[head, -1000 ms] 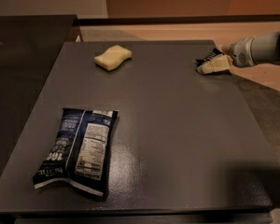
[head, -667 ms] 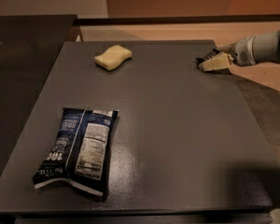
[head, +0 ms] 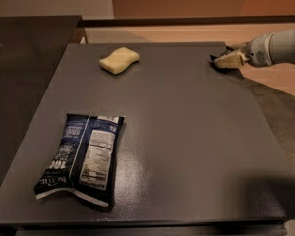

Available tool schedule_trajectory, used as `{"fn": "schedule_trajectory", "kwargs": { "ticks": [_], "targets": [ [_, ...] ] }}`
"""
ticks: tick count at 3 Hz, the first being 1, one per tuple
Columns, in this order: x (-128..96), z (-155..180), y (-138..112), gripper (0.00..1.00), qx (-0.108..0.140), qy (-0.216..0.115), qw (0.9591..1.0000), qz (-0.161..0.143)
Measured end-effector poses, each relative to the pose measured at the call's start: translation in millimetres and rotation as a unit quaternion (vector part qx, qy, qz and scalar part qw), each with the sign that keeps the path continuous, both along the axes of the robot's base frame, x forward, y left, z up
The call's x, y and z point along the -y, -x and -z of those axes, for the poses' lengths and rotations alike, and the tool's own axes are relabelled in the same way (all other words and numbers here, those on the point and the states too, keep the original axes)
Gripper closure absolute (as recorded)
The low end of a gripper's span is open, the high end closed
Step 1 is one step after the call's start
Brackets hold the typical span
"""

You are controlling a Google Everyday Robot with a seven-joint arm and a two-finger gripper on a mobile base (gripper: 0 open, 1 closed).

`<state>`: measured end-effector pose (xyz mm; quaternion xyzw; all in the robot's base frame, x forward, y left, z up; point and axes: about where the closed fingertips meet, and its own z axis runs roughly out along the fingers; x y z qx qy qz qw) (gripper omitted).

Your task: Pick rxbar chocolate

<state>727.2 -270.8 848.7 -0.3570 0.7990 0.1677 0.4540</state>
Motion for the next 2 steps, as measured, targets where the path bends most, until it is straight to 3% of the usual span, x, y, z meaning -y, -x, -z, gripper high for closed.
{"fn": "schedule_trajectory", "kwargs": {
  "ticks": [1, 2],
  "targets": [
    [-12.4, -16.1, 7.3, 1.00, 0.012, -0.007, 0.9996, -0.024],
    [-35.4, -42.7, 20.1, 1.00, 0.033, -0.020, 0.9970, -0.067]
  ]
}}
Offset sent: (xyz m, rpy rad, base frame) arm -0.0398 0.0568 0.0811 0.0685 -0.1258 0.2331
